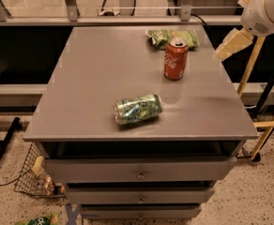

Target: Pick green jalapeno chip bag

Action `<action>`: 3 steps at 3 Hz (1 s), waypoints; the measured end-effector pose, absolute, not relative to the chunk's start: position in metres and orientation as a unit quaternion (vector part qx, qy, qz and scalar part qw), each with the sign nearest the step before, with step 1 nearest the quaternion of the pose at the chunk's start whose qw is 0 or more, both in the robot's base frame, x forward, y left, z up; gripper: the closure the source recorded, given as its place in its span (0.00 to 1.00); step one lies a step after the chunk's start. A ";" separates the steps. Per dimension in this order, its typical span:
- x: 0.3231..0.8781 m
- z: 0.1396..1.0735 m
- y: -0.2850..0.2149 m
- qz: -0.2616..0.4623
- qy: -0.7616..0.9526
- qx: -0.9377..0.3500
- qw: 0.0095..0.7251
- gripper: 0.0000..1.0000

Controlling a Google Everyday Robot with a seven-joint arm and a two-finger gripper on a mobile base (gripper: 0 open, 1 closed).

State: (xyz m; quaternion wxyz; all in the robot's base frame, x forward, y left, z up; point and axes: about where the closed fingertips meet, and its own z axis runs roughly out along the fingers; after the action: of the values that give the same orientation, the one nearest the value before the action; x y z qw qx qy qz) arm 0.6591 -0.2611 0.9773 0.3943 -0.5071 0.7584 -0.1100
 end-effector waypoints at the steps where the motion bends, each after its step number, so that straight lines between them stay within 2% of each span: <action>1: 0.673 0.970 -0.255 -0.105 0.755 -0.500 0.411 0.00; 3: 0.740 0.948 -0.246 -0.085 0.735 -0.499 0.451 0.00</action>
Offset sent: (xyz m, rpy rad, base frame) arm 0.0950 0.0123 -0.0236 0.1160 -0.1239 0.0616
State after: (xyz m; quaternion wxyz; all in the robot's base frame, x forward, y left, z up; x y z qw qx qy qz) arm 0.7400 -0.2457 0.9480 0.4514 -0.4987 0.7350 -0.0855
